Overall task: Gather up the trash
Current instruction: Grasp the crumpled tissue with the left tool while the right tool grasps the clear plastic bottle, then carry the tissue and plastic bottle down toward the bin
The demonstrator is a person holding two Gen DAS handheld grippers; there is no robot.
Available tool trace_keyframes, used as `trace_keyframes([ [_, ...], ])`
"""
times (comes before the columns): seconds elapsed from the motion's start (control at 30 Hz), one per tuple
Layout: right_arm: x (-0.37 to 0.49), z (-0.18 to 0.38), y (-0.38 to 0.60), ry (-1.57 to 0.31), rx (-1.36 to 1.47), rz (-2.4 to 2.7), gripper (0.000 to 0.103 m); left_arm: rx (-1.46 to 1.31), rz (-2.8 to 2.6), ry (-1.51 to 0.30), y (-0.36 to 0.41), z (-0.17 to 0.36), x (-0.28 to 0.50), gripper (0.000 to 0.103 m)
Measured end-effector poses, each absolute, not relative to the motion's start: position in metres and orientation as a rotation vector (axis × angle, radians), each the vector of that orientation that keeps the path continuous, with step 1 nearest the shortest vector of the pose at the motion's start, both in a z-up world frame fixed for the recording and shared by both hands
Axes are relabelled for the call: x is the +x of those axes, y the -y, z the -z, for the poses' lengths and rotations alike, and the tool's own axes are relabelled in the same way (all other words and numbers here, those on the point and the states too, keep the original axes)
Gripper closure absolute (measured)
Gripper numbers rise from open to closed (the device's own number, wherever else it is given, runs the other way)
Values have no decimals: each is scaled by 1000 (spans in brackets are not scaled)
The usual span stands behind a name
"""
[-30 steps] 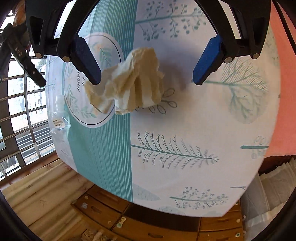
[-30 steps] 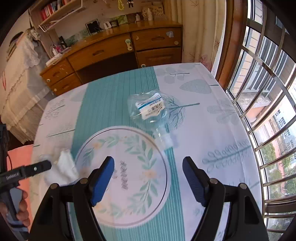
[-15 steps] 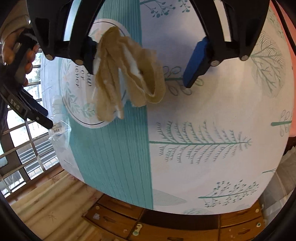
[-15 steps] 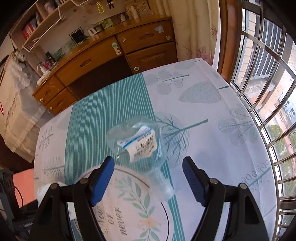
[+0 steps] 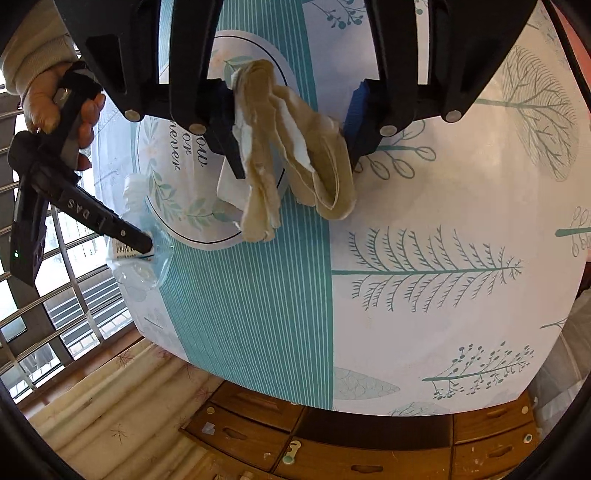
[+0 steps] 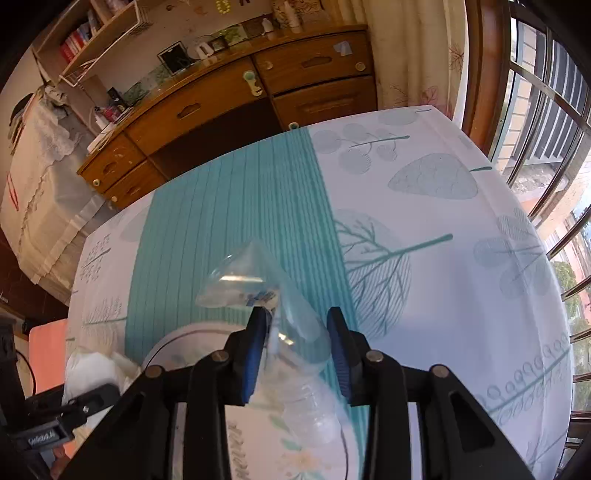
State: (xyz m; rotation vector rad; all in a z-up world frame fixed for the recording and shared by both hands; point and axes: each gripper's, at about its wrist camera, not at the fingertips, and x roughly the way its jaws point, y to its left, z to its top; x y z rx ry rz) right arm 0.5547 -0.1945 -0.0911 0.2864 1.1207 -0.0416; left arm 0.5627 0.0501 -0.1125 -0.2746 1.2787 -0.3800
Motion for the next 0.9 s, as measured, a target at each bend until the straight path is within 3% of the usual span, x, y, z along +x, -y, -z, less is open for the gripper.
trace_keyframes([
  [0.47,426,62,163,-1176,319,-66,71,-235,360,-1249,-56,74,474,62],
  [0.9,276,-7,168,-1124,217,-251,71,-241,278,-1153,-38,11,272,62],
])
